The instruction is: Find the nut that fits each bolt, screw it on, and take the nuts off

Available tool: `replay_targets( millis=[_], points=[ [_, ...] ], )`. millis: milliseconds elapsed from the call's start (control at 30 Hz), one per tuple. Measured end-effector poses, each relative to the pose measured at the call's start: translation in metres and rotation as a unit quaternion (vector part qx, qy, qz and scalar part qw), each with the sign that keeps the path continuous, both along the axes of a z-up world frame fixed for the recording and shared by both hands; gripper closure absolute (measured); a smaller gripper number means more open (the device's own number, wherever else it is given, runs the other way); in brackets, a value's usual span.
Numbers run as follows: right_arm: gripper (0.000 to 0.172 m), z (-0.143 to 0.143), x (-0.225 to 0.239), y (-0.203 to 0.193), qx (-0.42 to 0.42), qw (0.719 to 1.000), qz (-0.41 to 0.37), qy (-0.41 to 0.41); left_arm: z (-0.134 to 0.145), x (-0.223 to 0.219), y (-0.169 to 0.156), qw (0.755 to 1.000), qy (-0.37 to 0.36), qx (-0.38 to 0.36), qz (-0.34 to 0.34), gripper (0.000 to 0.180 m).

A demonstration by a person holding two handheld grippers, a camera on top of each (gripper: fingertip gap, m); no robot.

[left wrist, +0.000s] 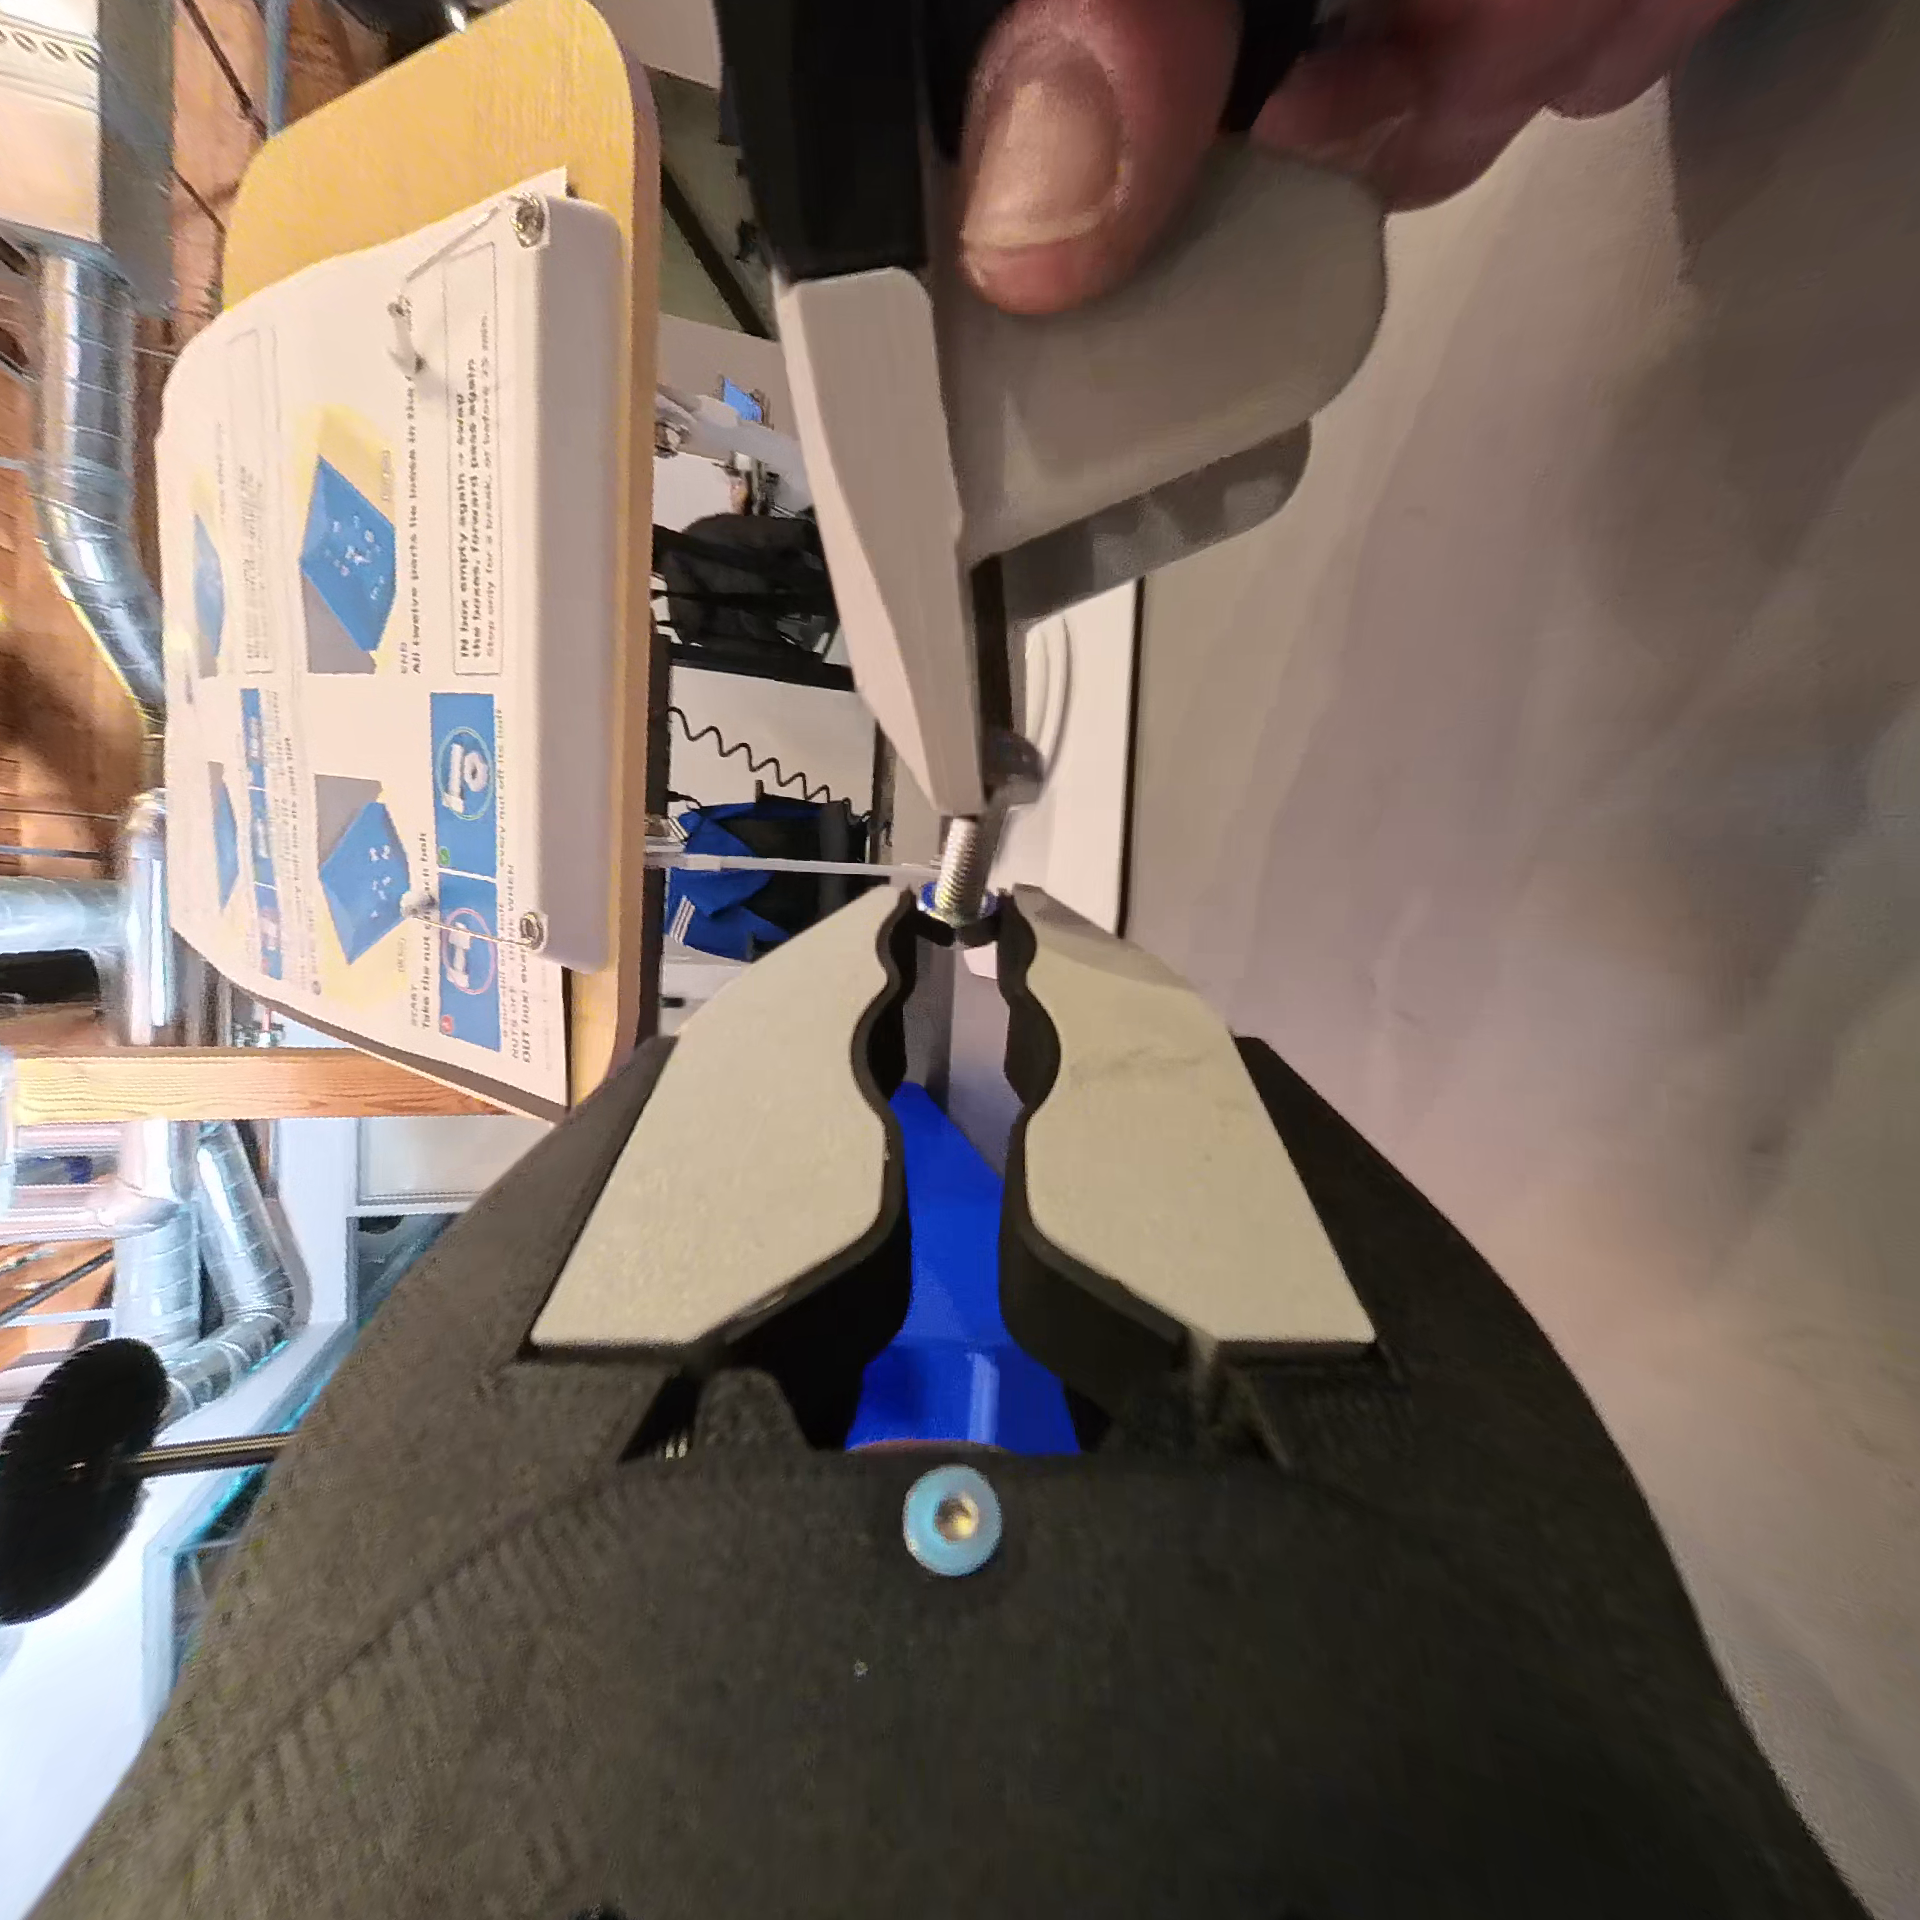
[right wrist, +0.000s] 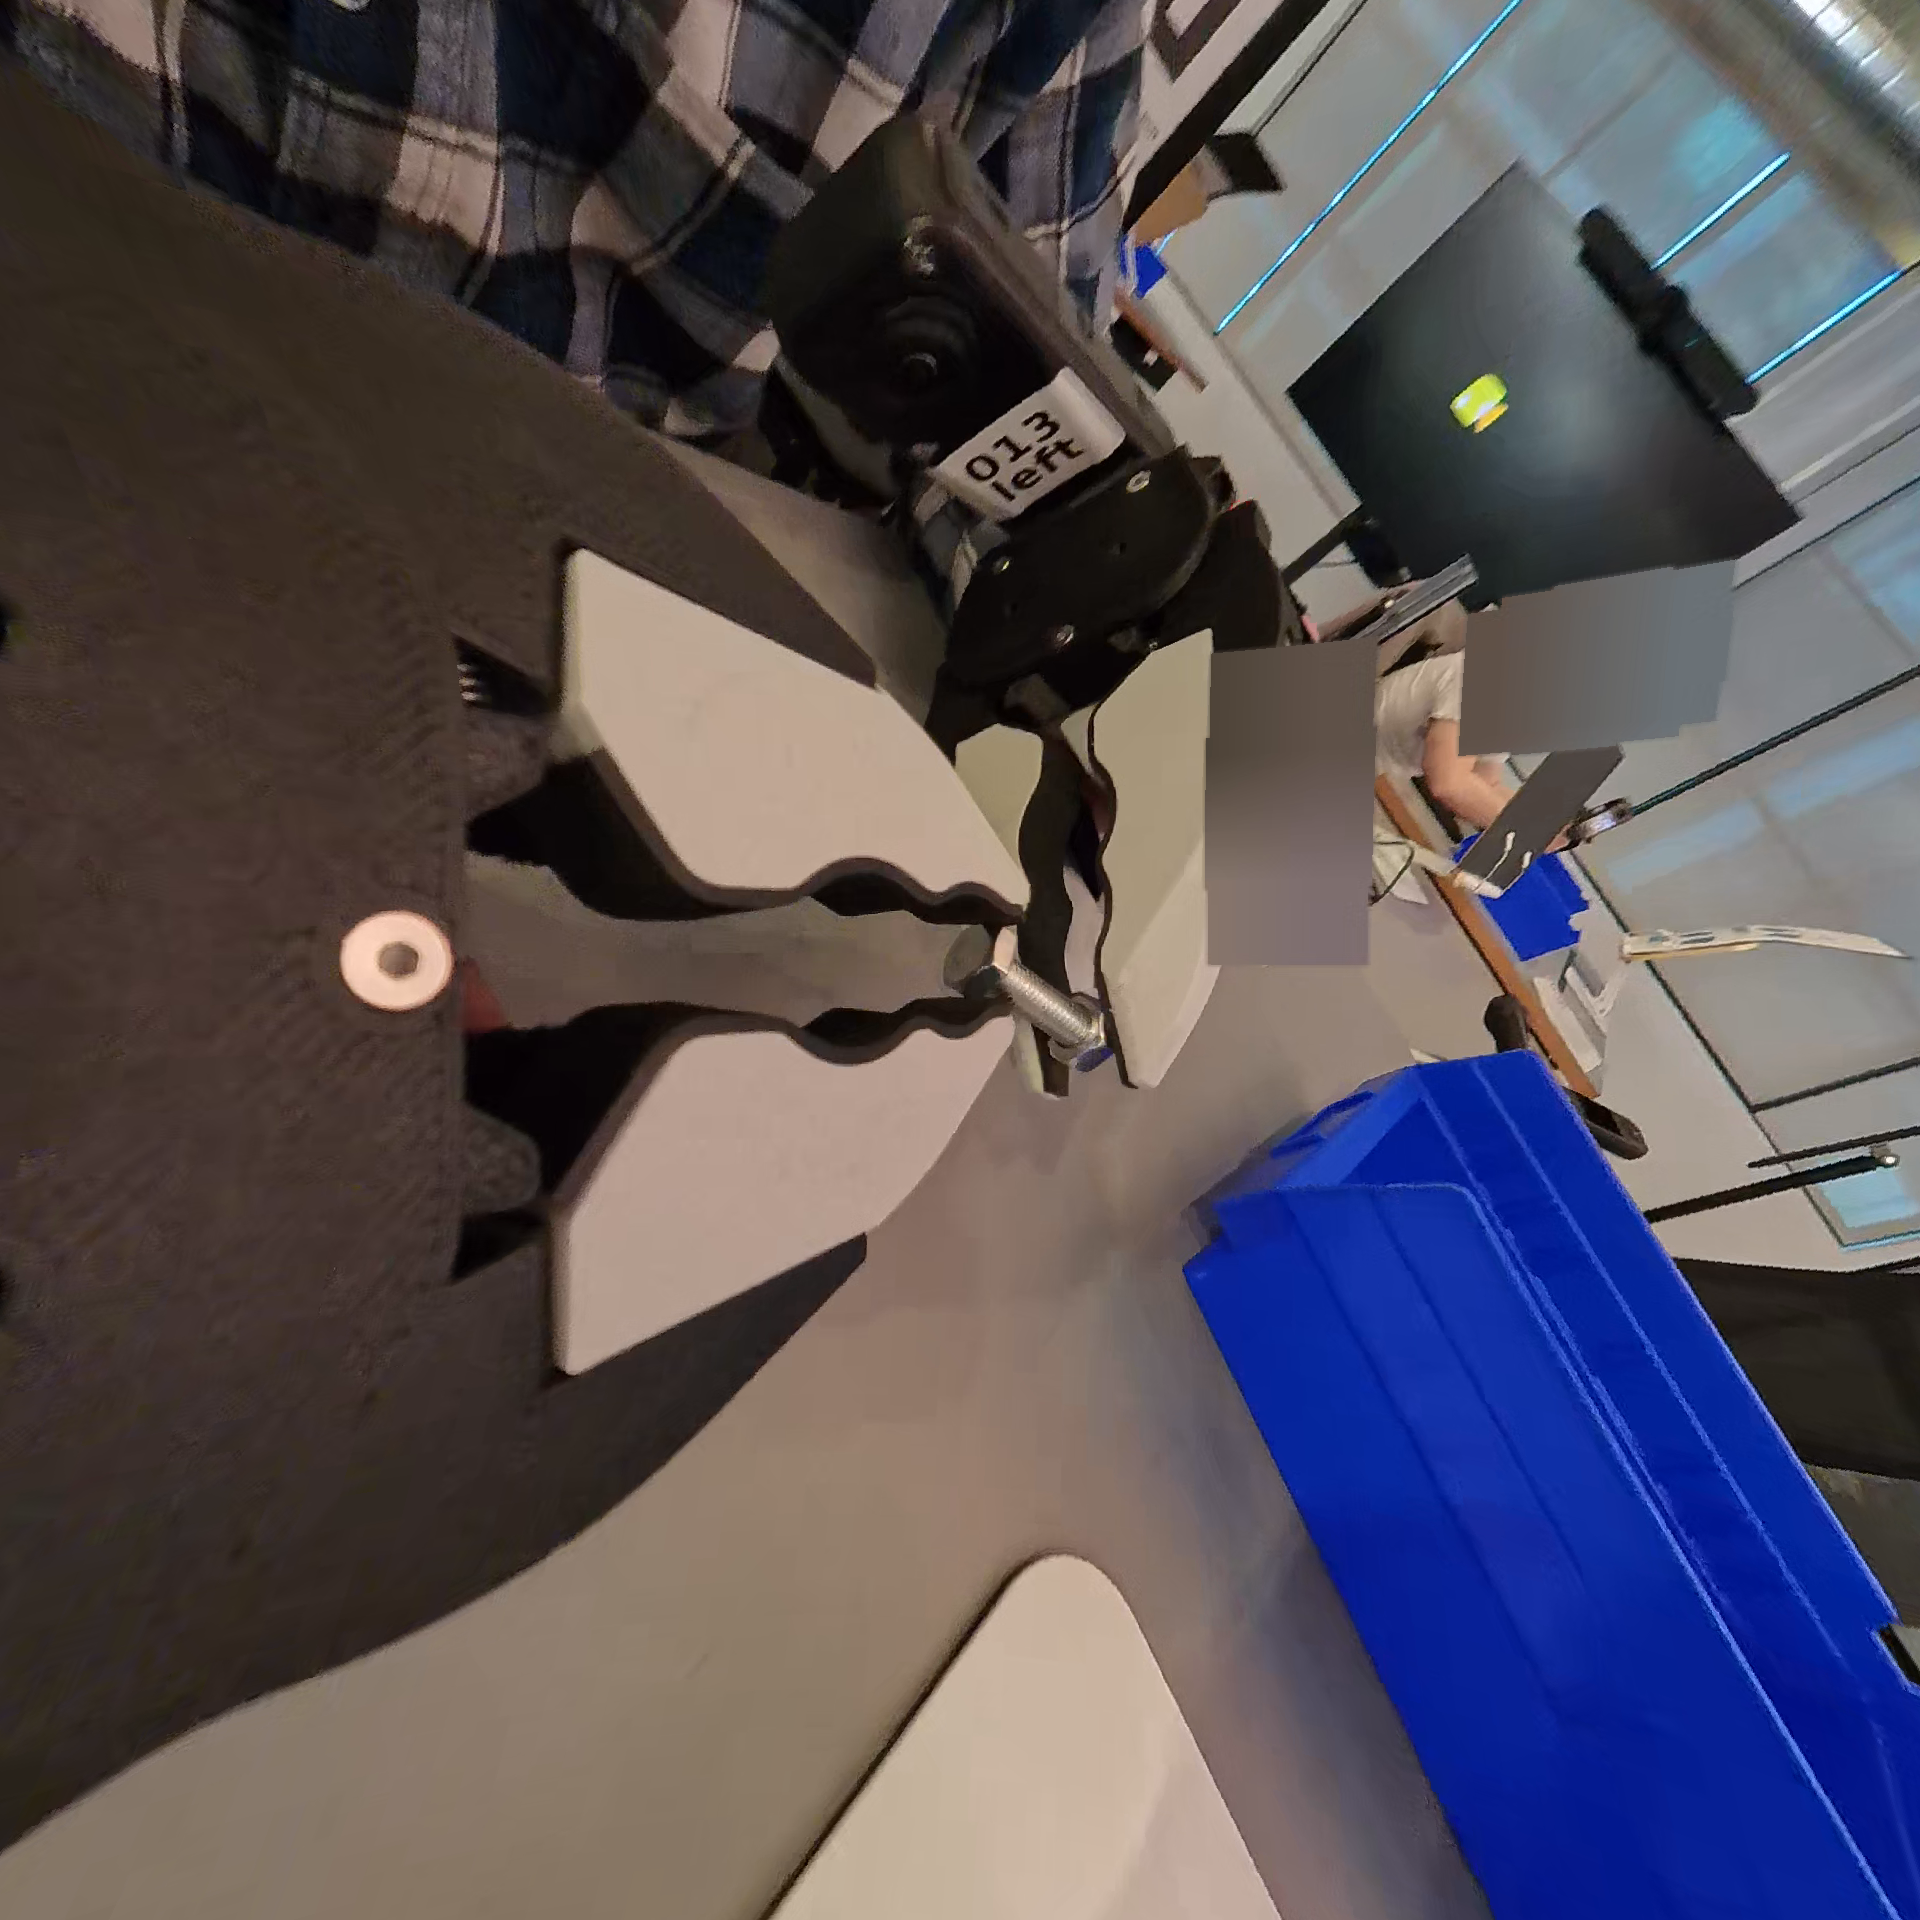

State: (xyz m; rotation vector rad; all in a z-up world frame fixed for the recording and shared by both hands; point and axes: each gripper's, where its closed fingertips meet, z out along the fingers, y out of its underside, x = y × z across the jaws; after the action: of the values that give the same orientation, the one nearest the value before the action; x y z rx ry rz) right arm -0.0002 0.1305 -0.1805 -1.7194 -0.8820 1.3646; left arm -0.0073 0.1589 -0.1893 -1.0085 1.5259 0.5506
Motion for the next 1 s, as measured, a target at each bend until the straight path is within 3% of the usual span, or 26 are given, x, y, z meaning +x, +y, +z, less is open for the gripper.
replay_targets(
  millis=[367,767,1000],
  points=[
    [0.158,0.01,-0.002,0.0,-0.104,0.989,-0.009,0.102,0.013,0.001,0.003,0.998,-0.017,0.055,-0.006,0.167],
    [0.158,0.01,-0.007,-0.005,-0.082,0.992,0.003,0.091,0.017,0.005,0.002,0.998,-0.027,0.052,-0.016,0.167],
    [0.158,0.006,-0.008,-0.008,-0.04,0.997,0.015,0.058,0.012,-0.001,0.012,0.998,-0.064,-0.016,-0.006,0.166]
  ],
)
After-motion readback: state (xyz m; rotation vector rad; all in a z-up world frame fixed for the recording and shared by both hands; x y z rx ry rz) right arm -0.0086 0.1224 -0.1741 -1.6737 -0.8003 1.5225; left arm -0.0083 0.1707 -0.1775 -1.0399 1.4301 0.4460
